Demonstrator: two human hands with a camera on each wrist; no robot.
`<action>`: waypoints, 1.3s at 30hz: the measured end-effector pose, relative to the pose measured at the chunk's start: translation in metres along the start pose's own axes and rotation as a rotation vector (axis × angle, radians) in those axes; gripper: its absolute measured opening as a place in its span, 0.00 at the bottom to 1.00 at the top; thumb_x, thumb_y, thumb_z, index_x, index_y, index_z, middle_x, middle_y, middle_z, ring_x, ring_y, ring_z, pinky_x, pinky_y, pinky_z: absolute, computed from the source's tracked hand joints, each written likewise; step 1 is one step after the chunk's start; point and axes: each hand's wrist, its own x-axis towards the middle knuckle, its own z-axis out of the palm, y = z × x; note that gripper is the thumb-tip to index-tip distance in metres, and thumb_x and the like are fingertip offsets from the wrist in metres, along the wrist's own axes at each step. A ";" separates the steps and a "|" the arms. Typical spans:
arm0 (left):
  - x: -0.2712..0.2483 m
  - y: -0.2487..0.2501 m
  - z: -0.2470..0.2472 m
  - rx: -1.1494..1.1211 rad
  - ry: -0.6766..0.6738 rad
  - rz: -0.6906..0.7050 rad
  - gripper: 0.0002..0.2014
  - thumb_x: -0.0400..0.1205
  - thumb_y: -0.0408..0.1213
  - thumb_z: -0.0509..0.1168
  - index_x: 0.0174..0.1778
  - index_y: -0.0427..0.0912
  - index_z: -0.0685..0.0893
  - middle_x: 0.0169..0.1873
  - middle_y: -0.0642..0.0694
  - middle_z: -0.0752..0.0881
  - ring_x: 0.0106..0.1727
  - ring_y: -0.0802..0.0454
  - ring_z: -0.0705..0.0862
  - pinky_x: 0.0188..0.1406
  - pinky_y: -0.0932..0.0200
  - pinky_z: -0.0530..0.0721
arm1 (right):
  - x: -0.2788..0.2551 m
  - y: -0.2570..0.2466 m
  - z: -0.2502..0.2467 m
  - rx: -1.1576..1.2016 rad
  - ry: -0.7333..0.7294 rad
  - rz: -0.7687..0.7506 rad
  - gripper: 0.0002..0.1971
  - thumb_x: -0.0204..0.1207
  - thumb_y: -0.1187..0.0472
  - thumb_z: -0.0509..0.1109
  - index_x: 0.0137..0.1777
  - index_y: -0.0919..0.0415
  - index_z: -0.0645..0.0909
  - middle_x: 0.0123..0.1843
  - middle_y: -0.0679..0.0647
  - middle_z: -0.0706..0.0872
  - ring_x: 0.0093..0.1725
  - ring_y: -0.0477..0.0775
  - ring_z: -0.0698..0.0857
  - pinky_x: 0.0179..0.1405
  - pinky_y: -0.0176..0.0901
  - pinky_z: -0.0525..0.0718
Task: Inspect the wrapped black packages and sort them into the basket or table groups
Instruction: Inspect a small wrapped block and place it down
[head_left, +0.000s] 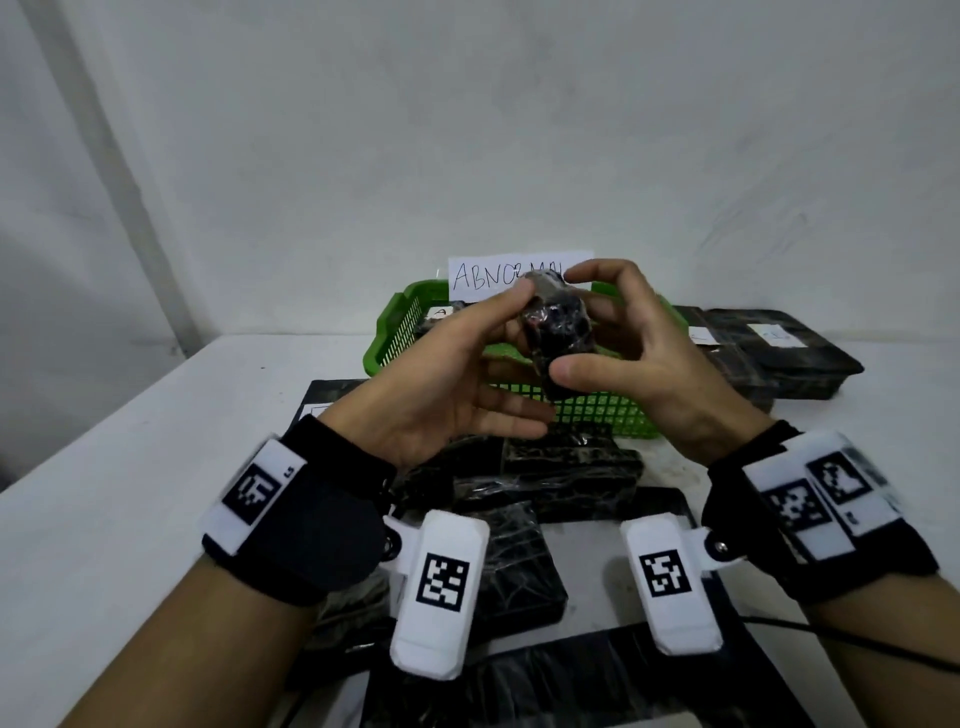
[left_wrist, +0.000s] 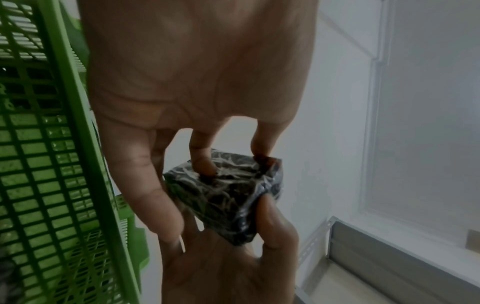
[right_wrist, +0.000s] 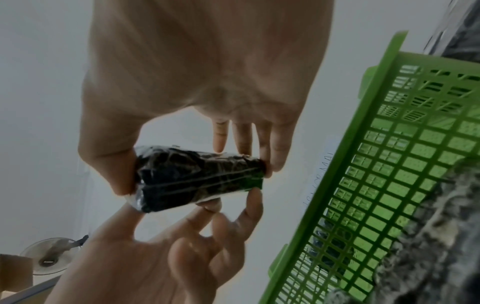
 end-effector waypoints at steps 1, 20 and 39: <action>-0.001 0.001 -0.001 -0.009 -0.016 -0.012 0.32 0.83 0.58 0.60 0.71 0.32 0.79 0.41 0.44 0.89 0.37 0.46 0.90 0.39 0.54 0.91 | 0.000 0.002 0.000 0.000 -0.027 0.003 0.41 0.58 0.49 0.82 0.73 0.46 0.70 0.71 0.48 0.86 0.70 0.49 0.85 0.74 0.55 0.79; 0.006 -0.012 -0.002 0.195 0.077 0.138 0.28 0.73 0.40 0.79 0.66 0.45 0.76 0.56 0.41 0.91 0.59 0.42 0.90 0.48 0.47 0.91 | 0.008 0.000 -0.001 0.012 0.223 -0.013 0.30 0.65 0.54 0.80 0.67 0.51 0.75 0.52 0.56 0.91 0.49 0.62 0.92 0.46 0.50 0.91; 0.009 -0.017 -0.011 0.454 0.075 0.607 0.34 0.77 0.26 0.76 0.76 0.54 0.74 0.68 0.52 0.80 0.71 0.56 0.80 0.53 0.58 0.89 | 0.003 -0.012 -0.006 0.269 -0.023 0.157 0.42 0.60 0.43 0.75 0.77 0.54 0.72 0.62 0.50 0.92 0.59 0.58 0.92 0.57 0.54 0.89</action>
